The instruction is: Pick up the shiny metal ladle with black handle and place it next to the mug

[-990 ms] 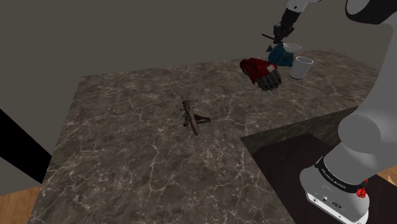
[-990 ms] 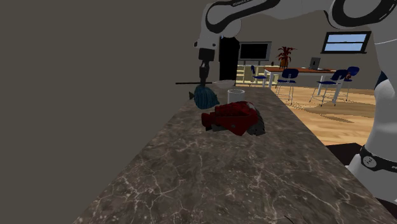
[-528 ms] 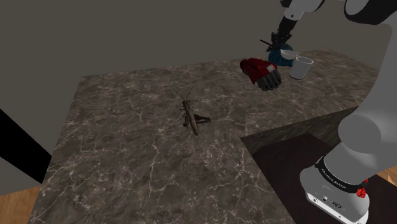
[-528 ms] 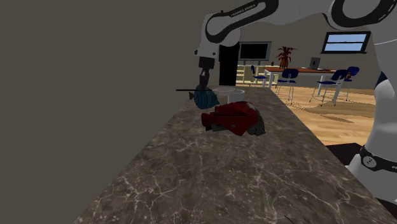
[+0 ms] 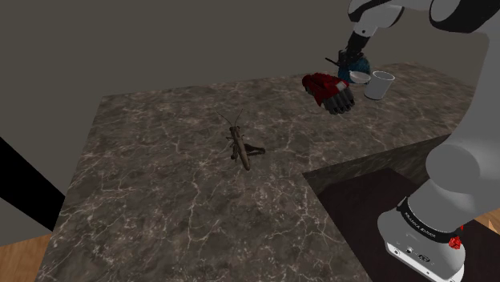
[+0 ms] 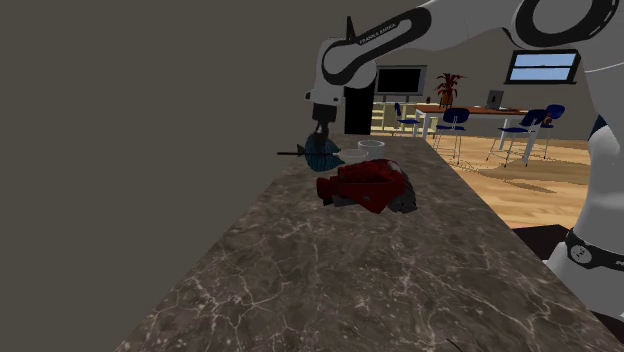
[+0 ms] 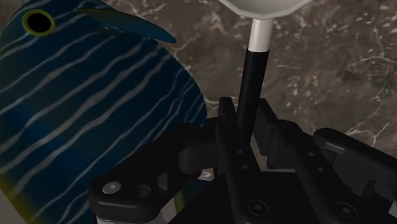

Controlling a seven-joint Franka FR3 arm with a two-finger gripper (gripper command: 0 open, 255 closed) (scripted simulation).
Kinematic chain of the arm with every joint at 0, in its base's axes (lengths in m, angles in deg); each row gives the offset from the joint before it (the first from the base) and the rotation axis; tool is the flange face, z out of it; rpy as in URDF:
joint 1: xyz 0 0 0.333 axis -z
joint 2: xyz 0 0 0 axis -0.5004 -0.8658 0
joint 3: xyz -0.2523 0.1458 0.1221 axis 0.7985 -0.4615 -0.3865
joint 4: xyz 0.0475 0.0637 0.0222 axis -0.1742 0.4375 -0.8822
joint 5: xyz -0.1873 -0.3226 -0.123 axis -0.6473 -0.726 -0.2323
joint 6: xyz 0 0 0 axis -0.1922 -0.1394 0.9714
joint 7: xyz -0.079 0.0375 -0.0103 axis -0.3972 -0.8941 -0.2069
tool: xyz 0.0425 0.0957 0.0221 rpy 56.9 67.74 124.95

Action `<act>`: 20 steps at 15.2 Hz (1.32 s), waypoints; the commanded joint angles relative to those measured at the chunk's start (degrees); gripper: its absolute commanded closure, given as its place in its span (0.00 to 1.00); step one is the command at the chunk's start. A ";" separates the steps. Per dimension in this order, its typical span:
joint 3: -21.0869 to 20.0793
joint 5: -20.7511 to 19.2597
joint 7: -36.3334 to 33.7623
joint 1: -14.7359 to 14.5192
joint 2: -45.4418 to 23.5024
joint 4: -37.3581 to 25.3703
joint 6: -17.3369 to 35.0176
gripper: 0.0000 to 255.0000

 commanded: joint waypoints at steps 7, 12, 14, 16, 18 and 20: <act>-0.41 0.85 1.03 0.06 -2.38 3.07 5.40 1.00; -0.41 0.85 1.03 0.06 -2.38 3.07 5.40 1.00; -0.41 0.85 1.03 0.06 -2.38 3.07 5.40 1.00; -0.41 0.86 1.05 0.07 -2.39 3.08 5.42 0.00; -0.40 0.86 1.10 0.09 -2.31 3.21 5.46 0.00; -0.40 0.86 1.09 0.08 -2.30 3.25 5.49 0.00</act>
